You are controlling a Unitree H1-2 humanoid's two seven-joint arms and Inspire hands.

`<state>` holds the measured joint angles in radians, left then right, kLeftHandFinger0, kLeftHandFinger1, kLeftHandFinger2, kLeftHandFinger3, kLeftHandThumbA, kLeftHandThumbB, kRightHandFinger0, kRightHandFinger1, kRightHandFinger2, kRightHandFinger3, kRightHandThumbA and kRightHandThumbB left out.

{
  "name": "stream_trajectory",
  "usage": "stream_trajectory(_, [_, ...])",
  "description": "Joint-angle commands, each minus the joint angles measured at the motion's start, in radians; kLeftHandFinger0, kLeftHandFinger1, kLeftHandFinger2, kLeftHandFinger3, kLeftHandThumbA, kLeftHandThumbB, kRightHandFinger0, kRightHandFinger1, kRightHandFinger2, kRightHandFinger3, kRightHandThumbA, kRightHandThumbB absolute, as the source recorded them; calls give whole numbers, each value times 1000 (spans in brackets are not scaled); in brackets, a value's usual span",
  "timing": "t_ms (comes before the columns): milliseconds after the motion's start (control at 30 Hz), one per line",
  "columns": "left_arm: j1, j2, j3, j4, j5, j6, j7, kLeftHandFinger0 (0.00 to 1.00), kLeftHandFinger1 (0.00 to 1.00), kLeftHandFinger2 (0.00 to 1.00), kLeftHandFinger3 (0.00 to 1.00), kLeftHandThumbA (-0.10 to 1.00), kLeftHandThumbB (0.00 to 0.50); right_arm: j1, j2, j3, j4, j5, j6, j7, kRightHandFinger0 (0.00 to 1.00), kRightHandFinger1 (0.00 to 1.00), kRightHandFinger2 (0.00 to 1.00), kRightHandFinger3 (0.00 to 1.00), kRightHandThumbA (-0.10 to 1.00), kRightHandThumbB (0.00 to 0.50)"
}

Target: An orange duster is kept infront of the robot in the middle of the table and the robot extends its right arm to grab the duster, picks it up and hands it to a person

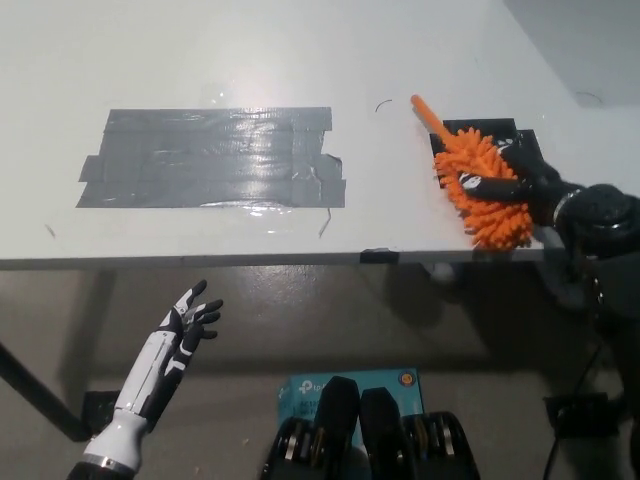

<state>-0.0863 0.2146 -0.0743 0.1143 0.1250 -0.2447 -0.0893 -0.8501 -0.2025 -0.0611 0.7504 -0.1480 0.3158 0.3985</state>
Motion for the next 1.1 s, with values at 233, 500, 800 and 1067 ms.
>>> stream_trajectory(233, [-27,23,5,-20,2,-47,-10,800,853,866,1000,1000,112,83,22,12,-417,828,154,124,0,346,848,1000,-100,146])
stream_trajectory(500, [-32,24,4,-15,6,-59,-8,796,843,865,1000,1000,87,155,84,33,-521,903,154,45,0,253,705,965,-100,133])
stream_trajectory(800, [-37,24,6,-13,-4,-53,-13,802,849,865,1000,987,88,183,126,16,-513,917,154,50,0,269,661,904,-100,123])
stream_trajectory(1067, [-35,24,6,-21,2,-48,-10,801,846,863,1000,991,98,191,119,55,-537,958,154,15,0,275,668,942,-100,104])
